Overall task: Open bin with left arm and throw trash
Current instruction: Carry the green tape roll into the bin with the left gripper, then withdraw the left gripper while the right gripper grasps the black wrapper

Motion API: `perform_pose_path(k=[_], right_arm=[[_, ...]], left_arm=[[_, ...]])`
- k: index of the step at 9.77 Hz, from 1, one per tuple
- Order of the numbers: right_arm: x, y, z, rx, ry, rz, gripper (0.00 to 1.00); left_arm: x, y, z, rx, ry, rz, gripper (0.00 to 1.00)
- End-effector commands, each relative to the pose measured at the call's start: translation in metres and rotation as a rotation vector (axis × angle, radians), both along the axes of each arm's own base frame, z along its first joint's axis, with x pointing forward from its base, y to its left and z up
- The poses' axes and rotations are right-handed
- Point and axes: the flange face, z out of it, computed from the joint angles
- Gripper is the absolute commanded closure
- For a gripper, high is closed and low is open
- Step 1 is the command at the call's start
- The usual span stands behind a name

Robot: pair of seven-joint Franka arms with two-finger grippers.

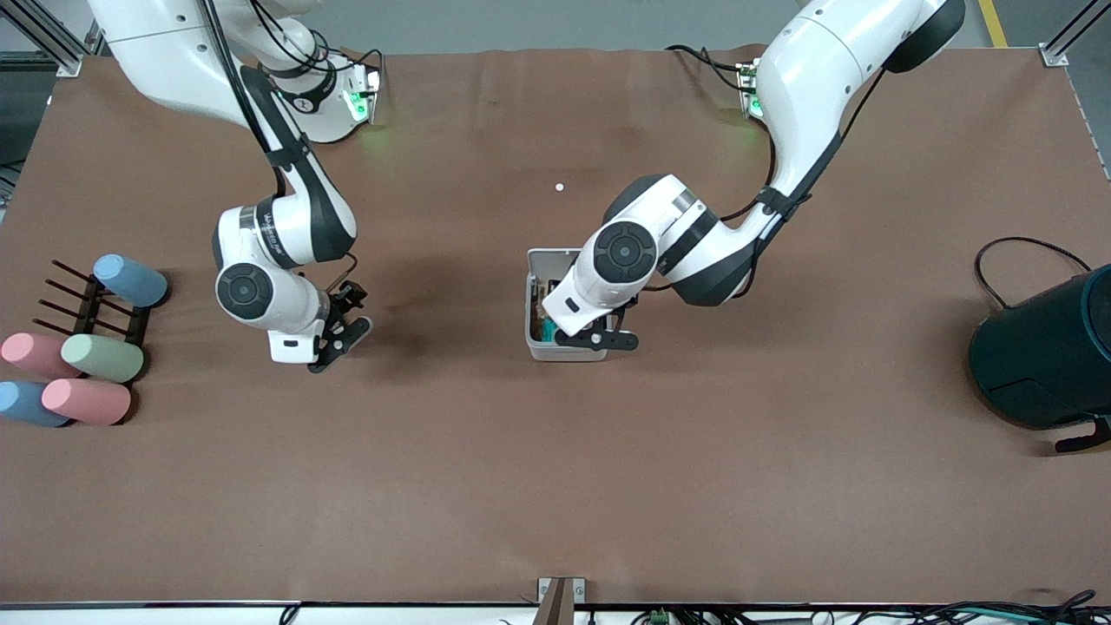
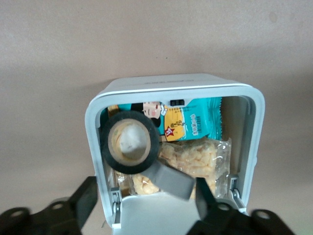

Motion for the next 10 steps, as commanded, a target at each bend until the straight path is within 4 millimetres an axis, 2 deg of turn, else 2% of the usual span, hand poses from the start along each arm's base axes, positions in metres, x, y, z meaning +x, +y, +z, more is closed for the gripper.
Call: perform_pose_path(k=[1, 2, 4, 6, 8, 10], right_arm=[[-0.003, -0.008, -0.003, -0.004, -0.003, -0.002, 0.01], [-0.003, -0.008, -0.003, -0.004, -0.003, -0.005, 0.01], [-0.003, -0.009, -0.003, -0.009, -0.002, -0.014, 0.01], [-0.004, -0.008, -0.004, -0.019, 0.000, -0.048, 0.01], [-0.005, -0.005, -0.005, -0.028, 0.001, -0.077, 0.01], [-0.007, -0.001, -0.005, -0.055, -0.004, -0.128, 0.01]], left_arm=[[0.004, -0.003, 0.013, -0.003, -0.035, -0.015, 0.00], [0.008, -0.001, 0.027, -0.004, -0.048, -0.011, 0.00], [0.010, 0.017, 0.062, 0.055, -0.068, -0.022, 0.00], [0.023, 0.063, 0.106, 0.144, -0.107, -0.030, 0.00], [0.036, 0.125, 0.157, 0.180, -0.109, -0.061, 0.00], [0.033, 0.163, 0.197, 0.204, -0.105, -0.110, 0.00]])
